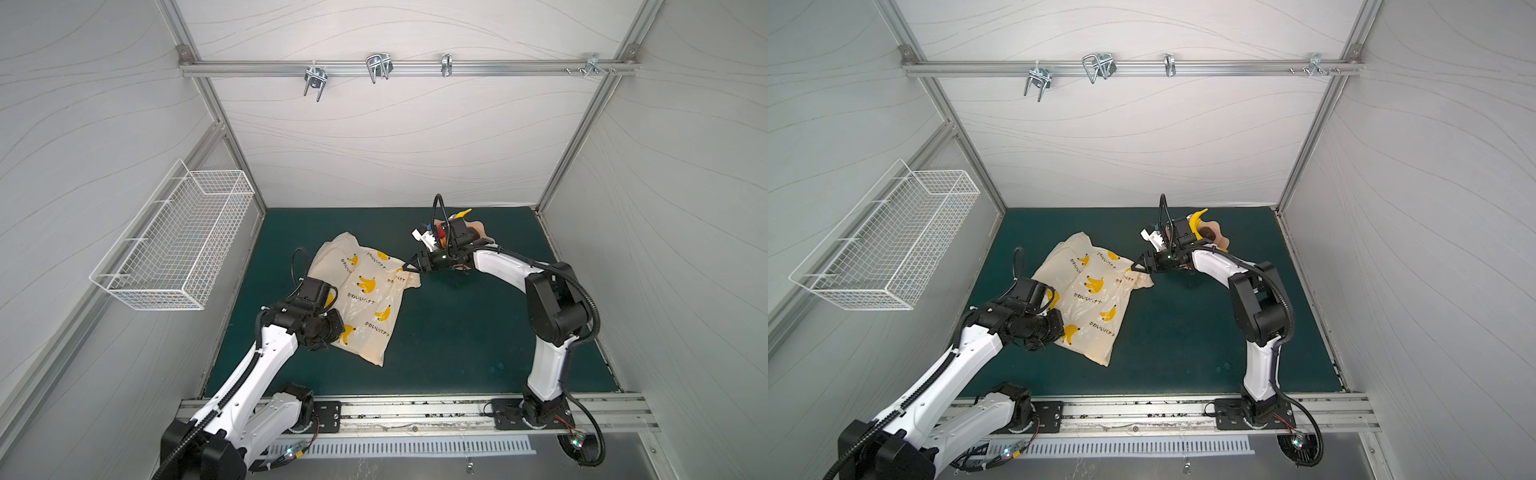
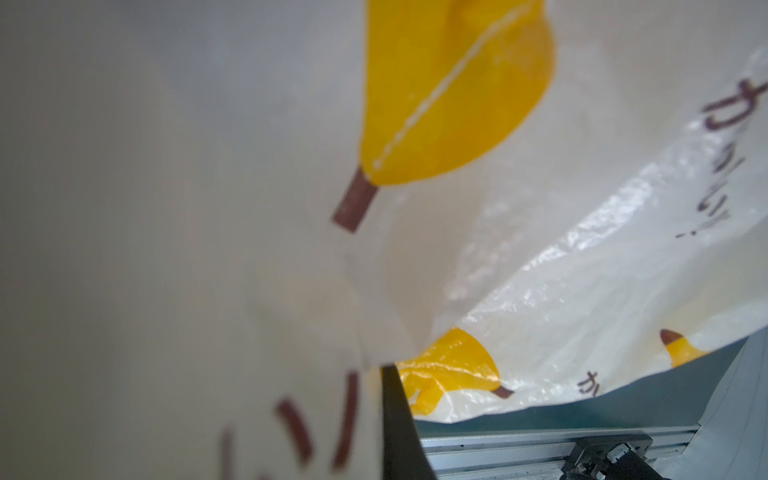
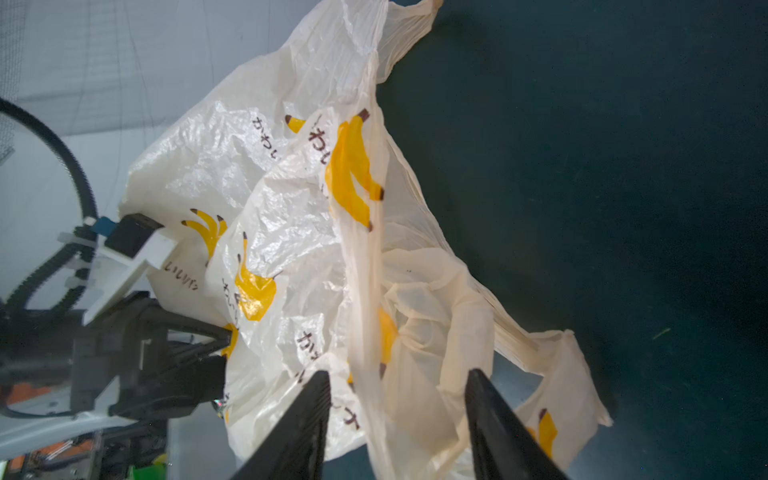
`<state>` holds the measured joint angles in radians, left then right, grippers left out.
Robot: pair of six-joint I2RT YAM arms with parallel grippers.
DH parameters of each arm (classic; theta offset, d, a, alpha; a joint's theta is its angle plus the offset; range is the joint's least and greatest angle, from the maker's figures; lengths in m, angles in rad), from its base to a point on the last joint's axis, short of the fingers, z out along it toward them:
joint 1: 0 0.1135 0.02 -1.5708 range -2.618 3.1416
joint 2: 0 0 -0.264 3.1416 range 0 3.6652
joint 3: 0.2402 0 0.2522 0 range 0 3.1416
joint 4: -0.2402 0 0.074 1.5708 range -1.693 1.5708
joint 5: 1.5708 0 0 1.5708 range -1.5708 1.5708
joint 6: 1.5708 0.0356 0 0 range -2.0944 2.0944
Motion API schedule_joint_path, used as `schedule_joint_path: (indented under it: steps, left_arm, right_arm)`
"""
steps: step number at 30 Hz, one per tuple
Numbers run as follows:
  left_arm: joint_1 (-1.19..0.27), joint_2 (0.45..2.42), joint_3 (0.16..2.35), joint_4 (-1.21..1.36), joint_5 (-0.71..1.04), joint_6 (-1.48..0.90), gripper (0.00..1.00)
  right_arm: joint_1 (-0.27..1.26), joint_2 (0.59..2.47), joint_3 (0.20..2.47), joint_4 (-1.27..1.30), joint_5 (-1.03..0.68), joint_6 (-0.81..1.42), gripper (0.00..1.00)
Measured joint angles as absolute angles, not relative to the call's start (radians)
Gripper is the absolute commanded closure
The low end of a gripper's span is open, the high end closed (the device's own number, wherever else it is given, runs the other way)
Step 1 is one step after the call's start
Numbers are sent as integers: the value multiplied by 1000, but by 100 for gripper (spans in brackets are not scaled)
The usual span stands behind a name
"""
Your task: Place the fruits into the plastic bag
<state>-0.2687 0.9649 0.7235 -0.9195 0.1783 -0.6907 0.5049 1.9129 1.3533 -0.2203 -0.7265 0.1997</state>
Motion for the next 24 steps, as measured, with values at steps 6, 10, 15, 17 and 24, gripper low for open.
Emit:
schedule_joint_path:
  steps: [6,10,15,17,24]
  left_arm:
    - [-269,1005,791,-966,133,-654,100]
    - [-269,1025,846,-984,90,-621,100]
    - [-265,1057,891,-1007,18,-585,92]
    - [-251,1080,922,-1013,3,-570,89]
    - [-152,1233,1096,-1010,-9,-517,80]
  right_arm:
    - [506,1901,1308,-219,-738,208,100]
    - [506,1840,1252,-219,-733,222,100]
    - [508,1710,1188,-217,-707,244,100]
    - [509,1650,1159,-217,-691,259,100]
    - [554,1478,1046,-197,-599,399,100]
